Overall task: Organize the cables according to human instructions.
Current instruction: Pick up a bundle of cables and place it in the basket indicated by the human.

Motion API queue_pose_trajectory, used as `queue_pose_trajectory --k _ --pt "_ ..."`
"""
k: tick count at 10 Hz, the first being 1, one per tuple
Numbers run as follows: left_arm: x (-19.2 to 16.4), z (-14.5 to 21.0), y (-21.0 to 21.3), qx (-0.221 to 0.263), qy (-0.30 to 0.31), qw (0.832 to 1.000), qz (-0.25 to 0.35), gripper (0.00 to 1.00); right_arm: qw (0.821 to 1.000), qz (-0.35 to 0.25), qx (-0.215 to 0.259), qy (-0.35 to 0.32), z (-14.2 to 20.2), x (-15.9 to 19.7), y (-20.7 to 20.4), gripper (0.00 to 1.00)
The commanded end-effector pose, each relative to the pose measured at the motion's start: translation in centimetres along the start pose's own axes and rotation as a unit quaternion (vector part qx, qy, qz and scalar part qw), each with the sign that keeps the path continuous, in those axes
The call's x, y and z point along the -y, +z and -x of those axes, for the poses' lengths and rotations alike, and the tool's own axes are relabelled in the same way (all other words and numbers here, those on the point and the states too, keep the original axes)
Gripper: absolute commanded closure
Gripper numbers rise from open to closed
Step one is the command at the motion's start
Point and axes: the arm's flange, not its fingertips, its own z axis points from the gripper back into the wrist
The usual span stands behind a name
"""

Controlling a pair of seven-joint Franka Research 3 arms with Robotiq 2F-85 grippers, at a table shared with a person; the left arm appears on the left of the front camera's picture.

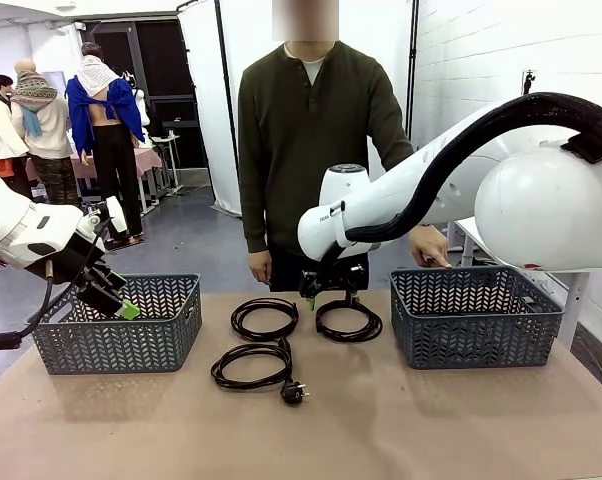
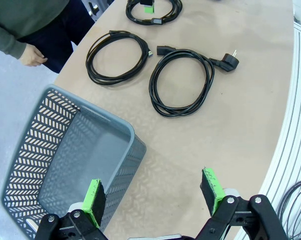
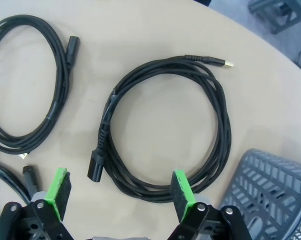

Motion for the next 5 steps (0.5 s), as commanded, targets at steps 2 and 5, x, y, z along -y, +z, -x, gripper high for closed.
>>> queue_pose_trajectory --k 2,5 --pt "0.1 0.4 0.0 0.003 0.004 1.0 0.004 0.0 0.999 0.017 0.005 -0.043 -1.6 -0.4 -1.1 0.0" --pt "0.1 0.4 0.0 0.003 0.004 1.0 0.004 0.0 0.997 0.029 0.001 -0.069 -1.9 -0.5 -2.3 0.0"
